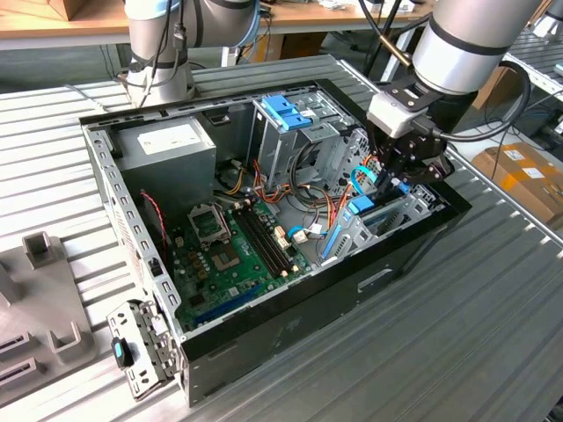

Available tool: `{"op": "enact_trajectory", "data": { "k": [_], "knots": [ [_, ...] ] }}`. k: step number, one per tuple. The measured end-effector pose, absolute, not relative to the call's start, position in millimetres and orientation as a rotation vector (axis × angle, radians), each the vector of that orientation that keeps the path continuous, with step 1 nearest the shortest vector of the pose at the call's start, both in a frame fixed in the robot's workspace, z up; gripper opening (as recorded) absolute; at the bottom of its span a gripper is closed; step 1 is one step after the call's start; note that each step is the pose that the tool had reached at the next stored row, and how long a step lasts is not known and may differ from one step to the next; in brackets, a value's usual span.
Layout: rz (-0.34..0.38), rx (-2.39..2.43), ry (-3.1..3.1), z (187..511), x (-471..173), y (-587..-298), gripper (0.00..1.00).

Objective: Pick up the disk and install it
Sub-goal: 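Insert the first disk wire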

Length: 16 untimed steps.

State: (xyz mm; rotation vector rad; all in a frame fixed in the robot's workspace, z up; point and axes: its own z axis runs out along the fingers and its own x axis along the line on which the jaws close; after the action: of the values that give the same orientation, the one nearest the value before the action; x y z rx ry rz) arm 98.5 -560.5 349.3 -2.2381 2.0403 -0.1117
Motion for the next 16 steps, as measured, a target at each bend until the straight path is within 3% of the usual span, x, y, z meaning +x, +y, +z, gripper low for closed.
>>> {"op": "enact_trajectory", "data": {
  "k": [16],
  "knots": [
    [-0.113, -2.230, 2.050, 339.0, 98.5, -563.1, 0.16]
  ]
}}
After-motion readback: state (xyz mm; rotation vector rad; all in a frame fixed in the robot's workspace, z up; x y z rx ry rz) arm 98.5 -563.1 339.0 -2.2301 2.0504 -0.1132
